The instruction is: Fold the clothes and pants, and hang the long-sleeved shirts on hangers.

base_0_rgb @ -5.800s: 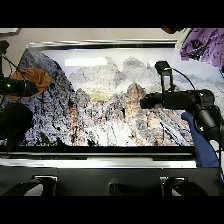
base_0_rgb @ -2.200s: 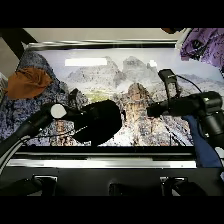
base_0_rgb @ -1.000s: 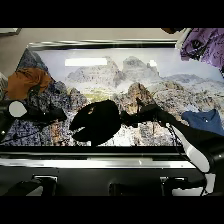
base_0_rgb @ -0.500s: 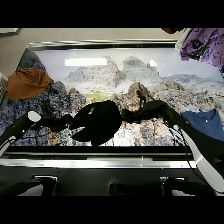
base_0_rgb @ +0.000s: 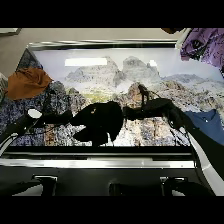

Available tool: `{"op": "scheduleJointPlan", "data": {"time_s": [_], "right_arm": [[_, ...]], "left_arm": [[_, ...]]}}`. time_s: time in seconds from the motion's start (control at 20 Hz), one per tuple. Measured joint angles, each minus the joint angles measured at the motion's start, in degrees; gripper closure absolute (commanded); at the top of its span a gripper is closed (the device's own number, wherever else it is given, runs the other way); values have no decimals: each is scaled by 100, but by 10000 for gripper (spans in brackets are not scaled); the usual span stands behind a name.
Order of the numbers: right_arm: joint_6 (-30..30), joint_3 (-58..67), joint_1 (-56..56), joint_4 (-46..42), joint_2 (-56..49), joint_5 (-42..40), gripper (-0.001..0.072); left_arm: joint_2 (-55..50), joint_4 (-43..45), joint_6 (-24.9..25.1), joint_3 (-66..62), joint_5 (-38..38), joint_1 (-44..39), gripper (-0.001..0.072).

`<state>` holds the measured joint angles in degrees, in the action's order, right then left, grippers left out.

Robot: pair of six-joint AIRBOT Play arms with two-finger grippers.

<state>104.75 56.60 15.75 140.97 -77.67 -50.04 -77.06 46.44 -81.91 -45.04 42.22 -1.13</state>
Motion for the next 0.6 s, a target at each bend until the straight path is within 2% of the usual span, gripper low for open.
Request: {"op": "scheduleJointPlan", "data": {"time_s": [0.1,0.2,0.45,0.6], "right_arm": [[-243,396,0,-570,247,50,683],[-581,1069,2,-1408,476,-2,682],[-1145,3316,2,-3517,1128,-494,682],[-1285,4293,7,-4151,1637,-901,682]], "left_arm": [[118,-111,153,-492,299,61,692],[363,63,90,-1224,640,190,692],[1279,1394,-531,-3644,1532,579,692],[1899,2081,-684,-4780,2006,737,691]]}}
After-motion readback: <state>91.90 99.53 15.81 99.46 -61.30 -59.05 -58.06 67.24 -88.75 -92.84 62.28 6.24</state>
